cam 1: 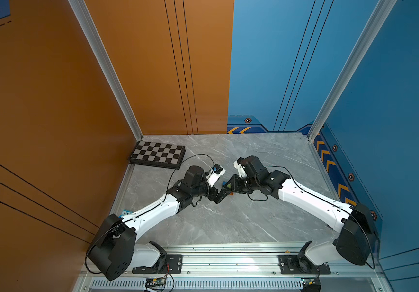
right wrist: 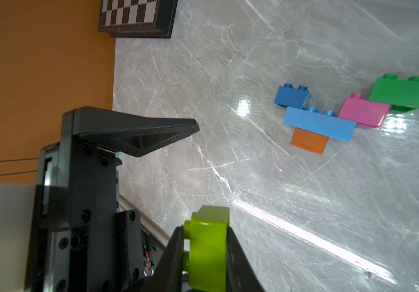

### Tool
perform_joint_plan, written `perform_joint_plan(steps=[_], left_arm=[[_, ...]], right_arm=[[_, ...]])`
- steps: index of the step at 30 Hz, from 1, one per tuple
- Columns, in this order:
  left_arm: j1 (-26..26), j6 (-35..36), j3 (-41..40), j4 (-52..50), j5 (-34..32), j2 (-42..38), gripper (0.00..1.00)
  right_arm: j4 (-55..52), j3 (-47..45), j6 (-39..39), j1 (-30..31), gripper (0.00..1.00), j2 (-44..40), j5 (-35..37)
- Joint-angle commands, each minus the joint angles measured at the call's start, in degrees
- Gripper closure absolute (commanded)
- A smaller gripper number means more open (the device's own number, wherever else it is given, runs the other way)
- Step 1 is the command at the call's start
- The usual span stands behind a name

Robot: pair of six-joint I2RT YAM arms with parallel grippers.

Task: Assemble the letter v with lego
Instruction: Pick up the lego brick from the center of the board, then place the lego brick at the center of the board.

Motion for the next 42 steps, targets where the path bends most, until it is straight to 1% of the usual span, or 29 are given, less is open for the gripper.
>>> perform_joint_plan(steps=[1, 3, 6, 8, 9, 10, 11, 14, 16, 18, 20, 25, 30, 32, 34, 36, 38, 42], left_arm=[[1.64, -5.78, -1.27, 1.14, -7.41, -6.25, 0.02], [2.03, -8.90, -3.18, 1.07, -13.11, -9.95, 0.02], [2.10, -15.16, -6.42, 0.00, -24.98, -16.18, 0.02], [2.23, -21.86, -6.49, -5.56, -34.90, -19.19, 0.02], [2.27, -24.02, -5.95, -8.24, -38.08, -19.78, 0.02], [2.36, -24.59, -4.91, -11.54, -39.98, -19.96, 0.02], [2.37, -24.36, -3.82, -14.27, -40.11, -19.61, 0.02], [1.33, -24.14, -2.25, -16.92, -38.81, -17.20, 0.02], [1.07, -24.26, -1.63, -17.52, -37.39, -15.84, 0.02], [0.96, -24.64, -1.52, -17.53, -37.67, -15.11, 0.02], [0.88, -24.70, -1.52, -19.70, -37.98, -14.54, 0.02], [0.64, -24.70, -1.62, -20.59, -39.11, -13.58, 0.02], [0.34, -24.62, -0.59, -22.28, -39.10, -11.66, 0.02], [0.26, -24.52, -0.12, -22.84, -39.20, -11.07, 0.02], [0.22, -24.52, 0.15, -23.22, -39.15, -10.75, 0.02], [0.19, -24.61, 0.43, -23.34, -39.05, -10.38, 0.02], [0.12, -24.52, 0.76, -23.70, -38.36, -10.01, 0.02], [0.17, -24.99, 1.60, -25.05, -38.11, -9.81, 0.02]], right_arm=[[-5.40, 3.35, 4.11, 0.19, 0.87, 1.61, 11.36], [-6.82, 5.31, 5.93, -0.19, 0.85, 4.08, 16.70], [-7.05, 8.76, 9.12, -0.82, 0.85, 9.37, 24.80], [-6.98, 11.57, 11.74, -1.14, 0.86, 13.76, 29.52], [-6.98, 12.94, 12.78, -1.19, 0.86, 15.67, 31.53], [-6.98, 14.31, 14.25, -1.26, 0.86, 17.90, 33.36], [-6.94, 15.74, 15.80, -1.34, 0.86, 20.11, 34.86], [-6.98, 19.68, 19.50, -1.35, 0.85, 26.15, 37.88], [-6.98, 22.21, 21.37, -1.60, 0.85, 29.69, 37.95], [-7.07, 24.48, 22.99, -1.49, 0.85, 32.71, 38.75], [-7.31, 26.45, 24.82, -1.62, 0.85, 36.15, 38.48], [-8.75, 30.60, 26.16, -1.70, 0.82, 40.64, 38.47], [-9.05, 31.79, 26.99, -1.87, 0.77, 43.59, 36.62], [-9.18, 31.80, 27.05, -1.89, 0.72, 44.03, 35.86], [-9.34, 31.80, 27.05, -1.99, 0.60, 44.02, 35.57], [-9.35, 31.84, 26.73, -2.13, 0.54, 43.86, 35.10], [-9.35, 32.06, 26.05, -2.44, 0.43, 43.65, 33.94], [-9.43, 32.94, 22.74, -2.83, 0.24, 42.03, 31.81]])
